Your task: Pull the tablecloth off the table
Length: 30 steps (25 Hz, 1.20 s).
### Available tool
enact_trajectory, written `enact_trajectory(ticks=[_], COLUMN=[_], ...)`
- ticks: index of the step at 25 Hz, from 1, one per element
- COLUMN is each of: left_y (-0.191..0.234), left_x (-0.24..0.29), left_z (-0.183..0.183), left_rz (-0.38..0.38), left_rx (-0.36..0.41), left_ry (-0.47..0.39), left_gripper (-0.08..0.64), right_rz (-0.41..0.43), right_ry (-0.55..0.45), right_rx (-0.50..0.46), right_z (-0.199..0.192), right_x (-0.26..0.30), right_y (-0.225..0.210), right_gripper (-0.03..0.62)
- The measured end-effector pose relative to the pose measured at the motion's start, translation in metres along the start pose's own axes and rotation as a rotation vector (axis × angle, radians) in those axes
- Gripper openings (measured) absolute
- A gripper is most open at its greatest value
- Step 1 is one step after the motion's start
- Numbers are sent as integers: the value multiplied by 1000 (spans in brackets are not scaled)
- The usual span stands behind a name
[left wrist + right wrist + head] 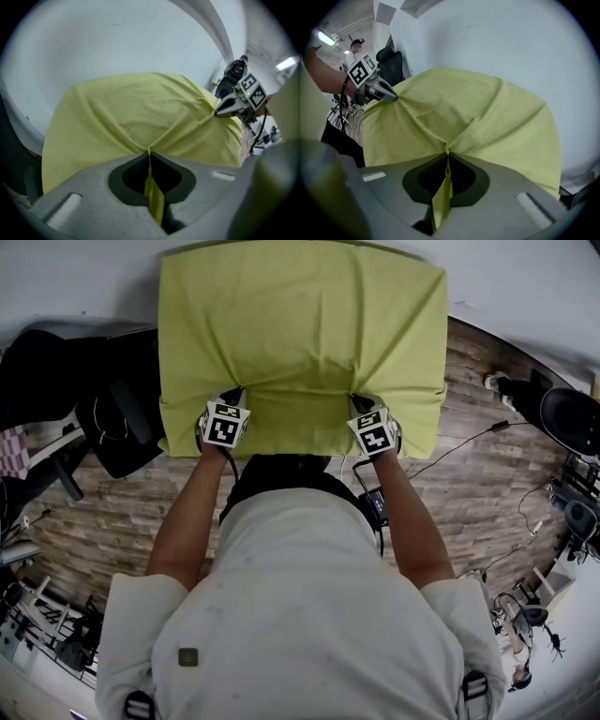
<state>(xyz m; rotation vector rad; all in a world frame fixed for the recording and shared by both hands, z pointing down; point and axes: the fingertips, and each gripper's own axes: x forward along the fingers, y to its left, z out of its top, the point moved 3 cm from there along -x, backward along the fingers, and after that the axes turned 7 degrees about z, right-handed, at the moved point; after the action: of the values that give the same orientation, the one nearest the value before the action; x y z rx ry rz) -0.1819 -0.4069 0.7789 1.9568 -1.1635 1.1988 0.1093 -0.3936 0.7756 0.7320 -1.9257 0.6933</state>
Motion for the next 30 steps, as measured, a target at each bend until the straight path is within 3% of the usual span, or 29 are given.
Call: enact_trajectory(ticks=[5, 9, 21, 30], left_y=[-2, -2, -35, -63], left_x=[2, 0, -81, -146], left_z=[1, 0, 33, 50], left_rz=[10, 12, 51, 73], left_rx=[-6, -62, -115, -82], left_ry=[-15, -36, -256, -389], left_gripper=[5, 4, 3, 3], right_rz=[26, 27, 19, -12], right_ry=[-21, -36, -225, -373], right_rx=[7, 15, 50, 4], right_z=[0, 0, 7, 8], right_x=[0, 1, -76, -150], right_y=[-2, -3, 8, 11], right_gripper=[14, 14, 14, 14])
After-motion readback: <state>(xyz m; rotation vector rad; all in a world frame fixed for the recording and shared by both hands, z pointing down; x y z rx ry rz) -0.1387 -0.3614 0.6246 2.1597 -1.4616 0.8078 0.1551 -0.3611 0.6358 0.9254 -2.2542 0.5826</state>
